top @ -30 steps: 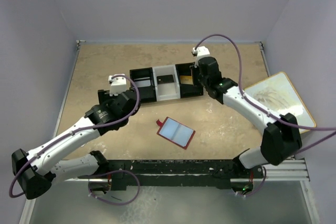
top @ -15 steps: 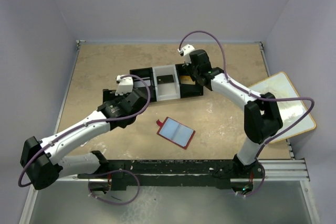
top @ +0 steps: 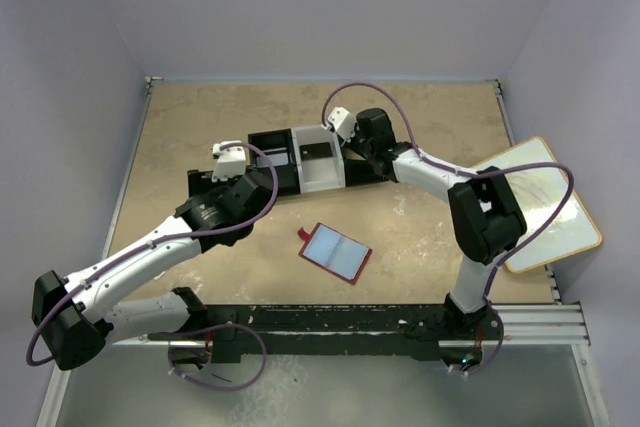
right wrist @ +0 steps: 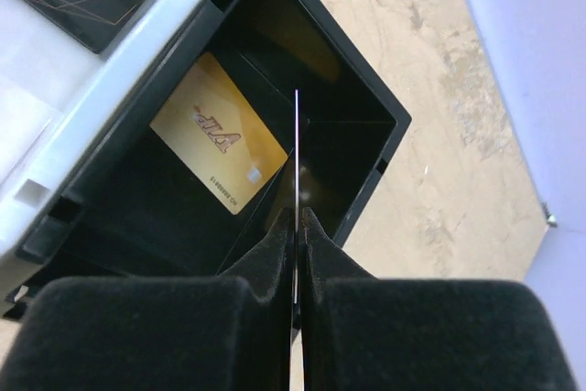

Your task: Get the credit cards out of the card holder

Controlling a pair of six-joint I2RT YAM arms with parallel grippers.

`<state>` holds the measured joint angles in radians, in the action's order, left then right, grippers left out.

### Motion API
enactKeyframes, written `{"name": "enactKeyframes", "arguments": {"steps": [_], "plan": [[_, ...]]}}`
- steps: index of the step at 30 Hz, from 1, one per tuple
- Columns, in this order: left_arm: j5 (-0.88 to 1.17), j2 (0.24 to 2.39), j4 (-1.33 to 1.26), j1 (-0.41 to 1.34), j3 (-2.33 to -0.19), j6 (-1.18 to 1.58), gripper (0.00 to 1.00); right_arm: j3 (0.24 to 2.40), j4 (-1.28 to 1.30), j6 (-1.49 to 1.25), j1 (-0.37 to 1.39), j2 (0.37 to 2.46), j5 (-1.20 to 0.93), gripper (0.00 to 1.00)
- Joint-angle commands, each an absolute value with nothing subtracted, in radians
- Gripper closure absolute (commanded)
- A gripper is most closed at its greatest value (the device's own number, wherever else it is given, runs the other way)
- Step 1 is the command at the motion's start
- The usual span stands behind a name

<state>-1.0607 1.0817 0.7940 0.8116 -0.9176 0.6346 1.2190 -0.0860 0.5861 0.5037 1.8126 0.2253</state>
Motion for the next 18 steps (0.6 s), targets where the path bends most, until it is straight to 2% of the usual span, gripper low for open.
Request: {"name": "enactKeyframes", "arguments": {"steps": [1,18], "plan": [[-1.108,1.068,0.787,0.805,-0.930,0.639,0.14,1.212,-0.242,0.734,0.496,1.837,0.257,1.00],[-1.111,1.072,0.784,0.805,-0.929,0.638,0.14,1.282,-0.231,0.783,0.495,2.007,0.173,1.00]]}}
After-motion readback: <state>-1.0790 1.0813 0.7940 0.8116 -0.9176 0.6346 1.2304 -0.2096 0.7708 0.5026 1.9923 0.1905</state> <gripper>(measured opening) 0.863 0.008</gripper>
